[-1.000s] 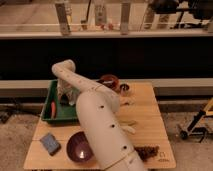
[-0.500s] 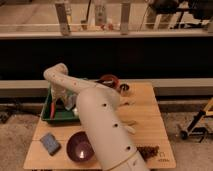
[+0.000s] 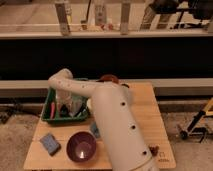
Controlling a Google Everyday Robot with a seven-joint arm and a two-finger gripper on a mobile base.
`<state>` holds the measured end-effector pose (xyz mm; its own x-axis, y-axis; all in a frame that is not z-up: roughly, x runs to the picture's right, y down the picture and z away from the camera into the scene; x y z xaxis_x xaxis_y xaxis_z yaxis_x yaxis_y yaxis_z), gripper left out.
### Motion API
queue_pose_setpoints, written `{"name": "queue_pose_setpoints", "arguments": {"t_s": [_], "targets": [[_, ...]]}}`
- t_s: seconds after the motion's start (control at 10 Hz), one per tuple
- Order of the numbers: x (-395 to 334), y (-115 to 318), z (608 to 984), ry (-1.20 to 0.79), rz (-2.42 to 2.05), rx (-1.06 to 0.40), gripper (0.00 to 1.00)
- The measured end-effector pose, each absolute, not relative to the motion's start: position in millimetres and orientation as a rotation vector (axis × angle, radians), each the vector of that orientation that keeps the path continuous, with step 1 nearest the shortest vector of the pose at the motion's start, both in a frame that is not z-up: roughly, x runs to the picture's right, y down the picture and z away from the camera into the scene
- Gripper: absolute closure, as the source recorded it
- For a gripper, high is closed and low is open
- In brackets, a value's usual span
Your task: Wipe tray with eraser
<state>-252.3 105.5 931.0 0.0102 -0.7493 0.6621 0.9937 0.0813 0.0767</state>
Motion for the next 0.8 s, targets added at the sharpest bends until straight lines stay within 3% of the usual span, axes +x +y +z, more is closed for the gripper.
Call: {"name": "queue_pose_setpoints", "arguments": {"t_s": [0.8], "targets": [[-251.4, 104.9, 930.8, -0.641, -1.446, -0.482, 1.00]]}}
